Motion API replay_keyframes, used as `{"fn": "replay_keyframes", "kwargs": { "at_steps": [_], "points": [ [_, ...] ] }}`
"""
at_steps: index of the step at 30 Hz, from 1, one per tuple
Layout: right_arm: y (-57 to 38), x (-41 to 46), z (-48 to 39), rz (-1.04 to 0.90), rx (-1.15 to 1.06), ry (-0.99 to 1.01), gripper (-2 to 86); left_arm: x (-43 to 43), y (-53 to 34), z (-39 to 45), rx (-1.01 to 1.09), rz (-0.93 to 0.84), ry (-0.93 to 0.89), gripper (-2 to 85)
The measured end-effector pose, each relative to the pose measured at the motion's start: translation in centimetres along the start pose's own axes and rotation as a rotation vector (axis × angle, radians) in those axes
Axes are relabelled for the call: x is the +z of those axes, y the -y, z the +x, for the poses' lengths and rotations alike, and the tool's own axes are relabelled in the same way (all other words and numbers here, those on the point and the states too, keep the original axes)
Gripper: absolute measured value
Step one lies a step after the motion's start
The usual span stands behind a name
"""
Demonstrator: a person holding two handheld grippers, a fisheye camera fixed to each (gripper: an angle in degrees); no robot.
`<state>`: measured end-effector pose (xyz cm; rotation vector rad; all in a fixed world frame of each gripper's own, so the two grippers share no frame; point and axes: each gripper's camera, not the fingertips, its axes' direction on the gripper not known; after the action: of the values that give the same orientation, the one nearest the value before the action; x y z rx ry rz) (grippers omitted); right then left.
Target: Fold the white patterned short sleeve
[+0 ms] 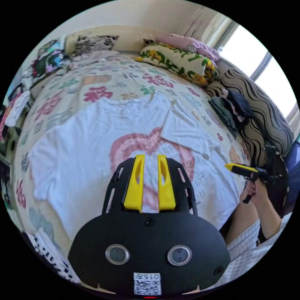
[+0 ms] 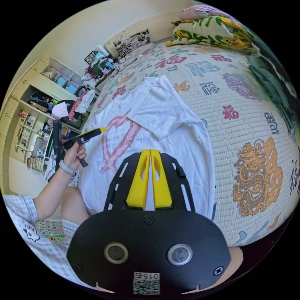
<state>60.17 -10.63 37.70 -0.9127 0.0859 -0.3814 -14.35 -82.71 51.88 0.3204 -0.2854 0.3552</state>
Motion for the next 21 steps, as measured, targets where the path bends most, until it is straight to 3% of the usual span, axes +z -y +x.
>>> {"fn": "replay_keyframes", "kwargs": {
  "at_steps": [5,11,13,17,19,21],
  "points": [
    [2.1,6.2,-7.9,-0.005,-0.157,0.054,-0.4,-12.7,-11.8,-8.8,-0.302,0.182,0.177,8.6],
    [6.8,19.5,-22.7,-0.147,-0.439,0.124,-0.4,-21.1,-21.9,-18.9,-0.656,0.322,0.205,10.2],
    [8.2,23.6,-27.0,-0.173,-0.502,0.163,-0.3,-22.5,-21.7,-20.6,-0.67,0.36,0.174,10.7],
    [11.4,33.3,-35.6,-0.24,-0.601,0.171,0.4,-24.8,-19.9,-22.7,-0.608,0.406,0.302,9.9],
    [12.7,37.6,-38.6,-0.271,-0.625,0.133,1.1,-25.3,-19.5,-24.6,-0.572,0.441,0.253,7.7],
    [14.3,43.6,-42.1,-0.295,-0.672,0.076,2.5,-24.7,-18.7,-27.3,-0.567,0.285,0.05,5.4]
  ]
}}
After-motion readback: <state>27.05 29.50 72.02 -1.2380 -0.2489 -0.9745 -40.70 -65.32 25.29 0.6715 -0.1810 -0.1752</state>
